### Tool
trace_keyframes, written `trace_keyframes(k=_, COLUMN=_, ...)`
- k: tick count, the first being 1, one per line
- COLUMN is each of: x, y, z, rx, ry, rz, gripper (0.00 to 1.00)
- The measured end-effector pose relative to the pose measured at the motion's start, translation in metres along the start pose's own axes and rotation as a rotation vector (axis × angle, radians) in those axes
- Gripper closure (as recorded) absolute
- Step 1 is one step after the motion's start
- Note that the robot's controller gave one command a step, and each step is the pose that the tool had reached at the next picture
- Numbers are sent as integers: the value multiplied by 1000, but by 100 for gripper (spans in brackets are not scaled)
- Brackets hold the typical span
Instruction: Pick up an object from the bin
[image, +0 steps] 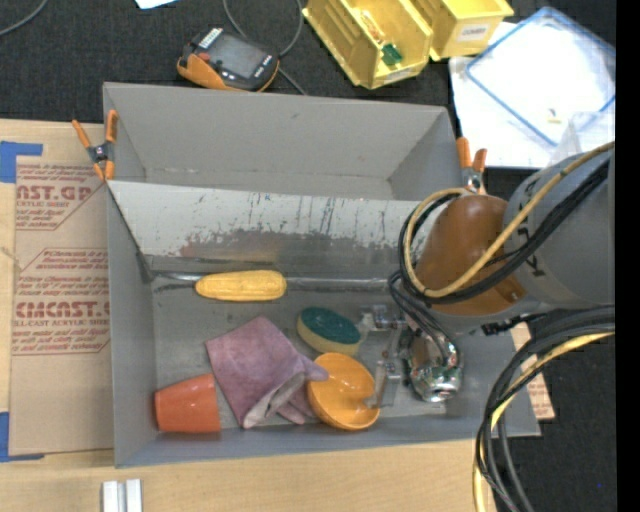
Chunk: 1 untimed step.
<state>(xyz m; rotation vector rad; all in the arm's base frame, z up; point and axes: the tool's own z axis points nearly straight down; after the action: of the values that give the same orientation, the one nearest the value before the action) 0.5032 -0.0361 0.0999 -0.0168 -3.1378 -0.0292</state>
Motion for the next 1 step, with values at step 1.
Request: trace_keyframes(k=1, x=-38, y=-86, z=29, rx=18, ry=-25, rz=435, gripper=0)
